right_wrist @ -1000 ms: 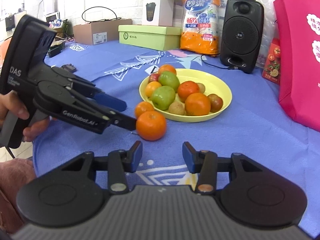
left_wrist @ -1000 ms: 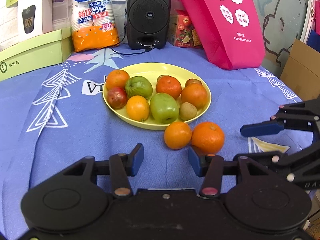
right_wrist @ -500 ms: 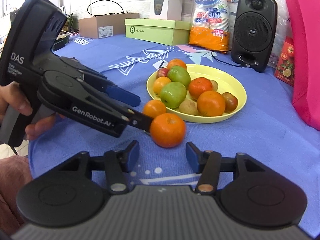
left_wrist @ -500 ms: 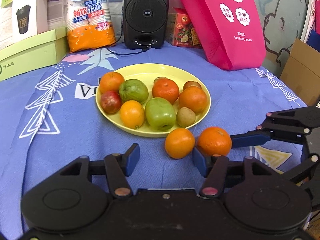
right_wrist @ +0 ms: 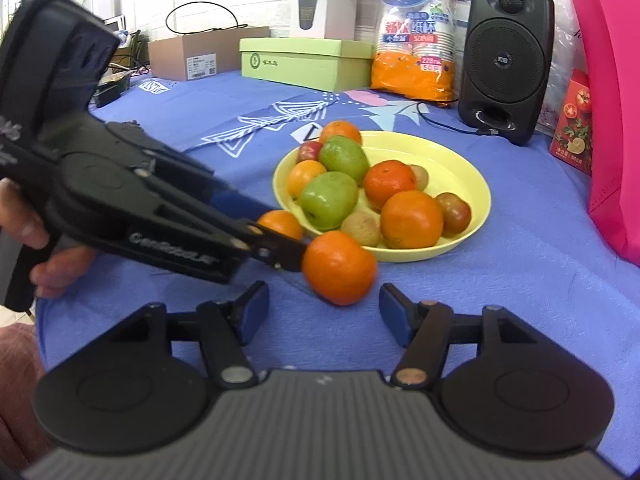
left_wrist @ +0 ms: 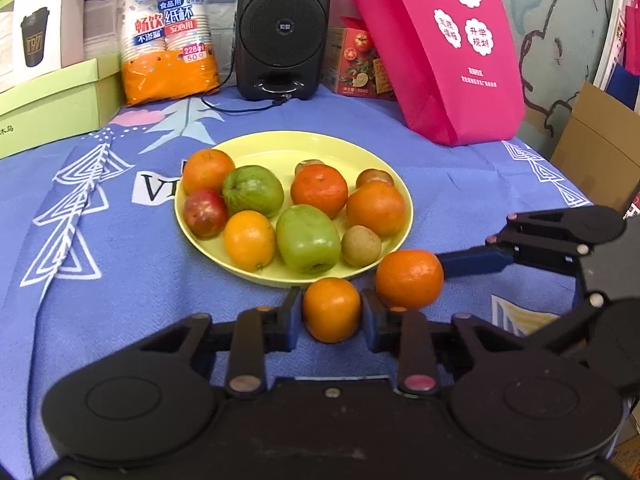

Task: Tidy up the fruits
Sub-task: 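Grasp an orange with the left tool while the right tool grasps the other orange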

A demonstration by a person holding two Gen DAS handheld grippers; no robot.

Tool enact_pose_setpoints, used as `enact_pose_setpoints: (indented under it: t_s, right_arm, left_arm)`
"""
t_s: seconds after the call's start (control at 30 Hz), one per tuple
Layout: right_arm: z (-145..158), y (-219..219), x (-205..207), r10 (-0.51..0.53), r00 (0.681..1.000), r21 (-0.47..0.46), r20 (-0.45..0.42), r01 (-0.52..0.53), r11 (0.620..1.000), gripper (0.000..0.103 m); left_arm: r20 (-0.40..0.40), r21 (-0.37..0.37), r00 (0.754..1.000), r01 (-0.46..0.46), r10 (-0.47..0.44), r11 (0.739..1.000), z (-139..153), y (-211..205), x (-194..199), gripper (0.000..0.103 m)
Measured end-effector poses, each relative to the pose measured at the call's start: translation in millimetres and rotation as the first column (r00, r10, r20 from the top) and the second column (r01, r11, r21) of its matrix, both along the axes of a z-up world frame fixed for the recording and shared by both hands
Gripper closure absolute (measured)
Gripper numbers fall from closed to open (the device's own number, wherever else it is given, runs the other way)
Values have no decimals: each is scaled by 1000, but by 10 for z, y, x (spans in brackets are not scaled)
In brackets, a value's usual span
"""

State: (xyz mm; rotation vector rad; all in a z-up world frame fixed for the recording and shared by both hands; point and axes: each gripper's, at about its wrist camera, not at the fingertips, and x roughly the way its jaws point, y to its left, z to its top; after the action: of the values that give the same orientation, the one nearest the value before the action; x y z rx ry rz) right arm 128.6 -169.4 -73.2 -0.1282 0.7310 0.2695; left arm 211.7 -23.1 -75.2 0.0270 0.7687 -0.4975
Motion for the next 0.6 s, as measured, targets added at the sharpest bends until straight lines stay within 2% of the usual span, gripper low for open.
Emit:
enact_pose_setpoints:
  t_s: [0.3,0.4,0.6]
  right_arm:
    - [-17,-11,152,-21,1000,-3,-5,21,1000,44]
    - [-23,21,192,-16,1000,3,-3,16,1000,59]
    - [-2,35,177,-28,1000,6,2,28,1000,64]
  left_arm:
    - [-10,-20,1000,-27,27,999,9,135,-63,73]
    - [-15,-27,999,-38,38,999,23,165,-85,73]
    - [-14,-25,999,-40,40,999,38,186,-136,73]
